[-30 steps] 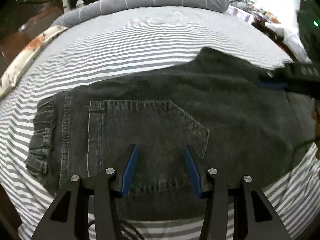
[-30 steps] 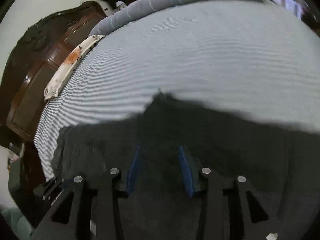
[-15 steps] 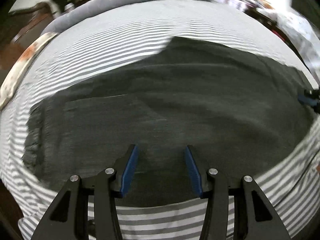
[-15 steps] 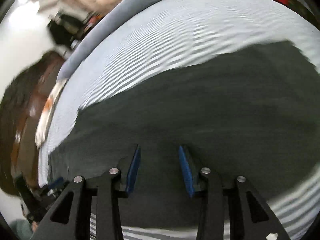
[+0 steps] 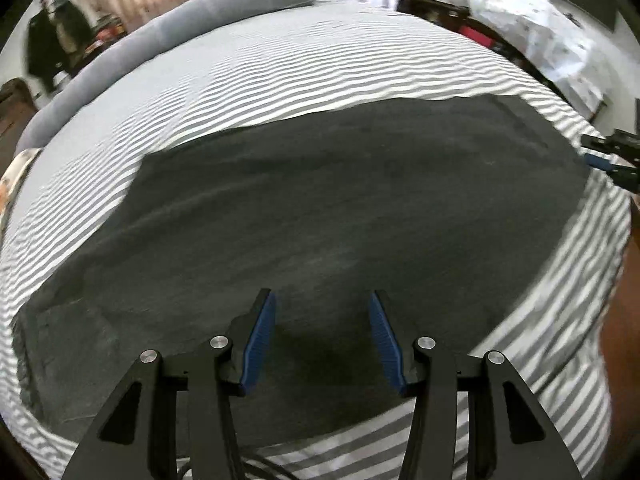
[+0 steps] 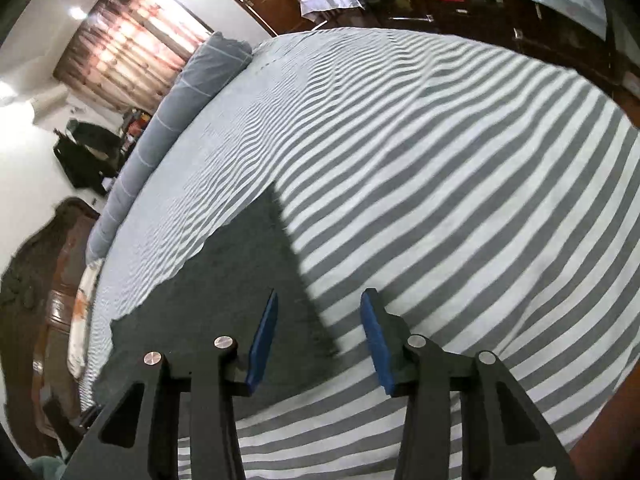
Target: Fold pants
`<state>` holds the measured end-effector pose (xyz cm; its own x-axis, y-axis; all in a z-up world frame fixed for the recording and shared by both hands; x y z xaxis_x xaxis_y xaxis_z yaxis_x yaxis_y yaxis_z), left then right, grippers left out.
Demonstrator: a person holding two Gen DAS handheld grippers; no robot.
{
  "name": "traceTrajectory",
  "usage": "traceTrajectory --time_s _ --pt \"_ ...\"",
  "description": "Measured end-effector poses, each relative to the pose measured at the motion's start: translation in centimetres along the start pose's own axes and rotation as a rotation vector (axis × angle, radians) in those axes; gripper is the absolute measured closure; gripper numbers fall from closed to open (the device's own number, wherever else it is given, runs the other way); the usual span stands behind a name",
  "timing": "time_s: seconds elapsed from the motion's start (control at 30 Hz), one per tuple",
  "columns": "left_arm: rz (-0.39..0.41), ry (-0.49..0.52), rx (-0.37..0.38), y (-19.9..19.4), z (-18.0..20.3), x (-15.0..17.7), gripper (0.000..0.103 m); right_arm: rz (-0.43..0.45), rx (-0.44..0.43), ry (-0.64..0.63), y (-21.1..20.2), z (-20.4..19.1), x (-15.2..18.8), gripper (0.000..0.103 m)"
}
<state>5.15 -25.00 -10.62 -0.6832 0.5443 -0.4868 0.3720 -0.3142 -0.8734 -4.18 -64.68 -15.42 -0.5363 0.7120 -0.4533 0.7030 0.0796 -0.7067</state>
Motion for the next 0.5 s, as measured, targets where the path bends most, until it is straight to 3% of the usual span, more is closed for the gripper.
traceTrajectory --time_s 0.17,0.3,0.43,0.5 --pt "-0.025 0.075 0.029 1.5 3.7 -0.8 0.053 -0.009 -0.1 -0.031 0.2 0.3 1.0 0.059" --pt "-0.027 0.096 0.016 2.2 4.5 -0.8 0.052 -0.011 -0.206 0.018 0.1 1.5 1.8 0.06" --pt "-0.026 0.086 0.02 2.5 4.3 -0.9 0.048 -0.026 -0.243 0.022 0.5 1.2 2.7 0.072" --pt "-0.025 0.076 0.023 2.7 4.2 -1.0 0.047 -0.045 -0.24 0.012 1.1 0.6 3.3 0.087"
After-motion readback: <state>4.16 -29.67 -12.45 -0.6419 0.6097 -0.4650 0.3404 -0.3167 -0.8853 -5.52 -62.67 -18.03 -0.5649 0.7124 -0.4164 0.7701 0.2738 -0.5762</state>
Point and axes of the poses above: each gripper's, at about its wrist camera, not at the fingertips, and y roughly the way its jaws point, z to its right, x to its underside, the point moved 1 cm from there along y, roughly the way its jaws point, and after that the axes turned 6 degrees about x, right-handed, at the moved point
